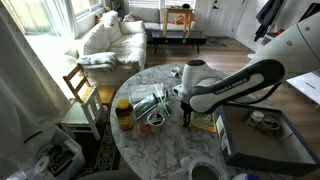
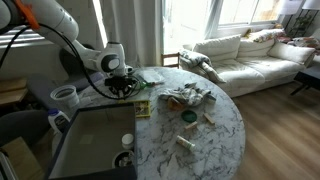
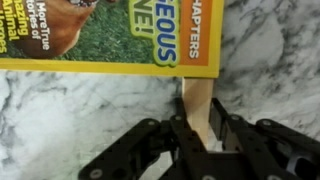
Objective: Pick up the wooden block and move forward on the table, slide the book a little to the right, put the wooden block in between the book pages
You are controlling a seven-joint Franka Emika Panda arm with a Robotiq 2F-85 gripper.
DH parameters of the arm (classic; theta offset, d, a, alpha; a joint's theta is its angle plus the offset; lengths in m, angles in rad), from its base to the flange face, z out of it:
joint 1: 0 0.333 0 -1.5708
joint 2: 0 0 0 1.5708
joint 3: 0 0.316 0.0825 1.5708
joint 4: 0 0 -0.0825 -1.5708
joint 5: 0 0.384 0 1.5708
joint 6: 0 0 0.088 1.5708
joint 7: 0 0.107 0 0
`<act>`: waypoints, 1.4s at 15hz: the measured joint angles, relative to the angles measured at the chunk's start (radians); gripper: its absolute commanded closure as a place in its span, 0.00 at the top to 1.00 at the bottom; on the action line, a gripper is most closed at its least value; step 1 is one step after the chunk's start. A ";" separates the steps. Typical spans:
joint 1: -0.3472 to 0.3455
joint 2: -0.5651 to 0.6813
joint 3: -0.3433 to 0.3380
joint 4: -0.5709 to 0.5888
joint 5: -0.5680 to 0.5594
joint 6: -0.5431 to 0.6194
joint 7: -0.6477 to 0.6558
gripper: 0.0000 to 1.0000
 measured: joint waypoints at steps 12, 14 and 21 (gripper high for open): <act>-0.004 -0.008 -0.008 0.014 0.000 -0.051 0.000 0.07; -0.004 -0.008 -0.008 0.014 0.000 -0.062 -0.001 0.07; -0.003 -0.021 -0.004 0.020 0.000 -0.131 -0.037 0.07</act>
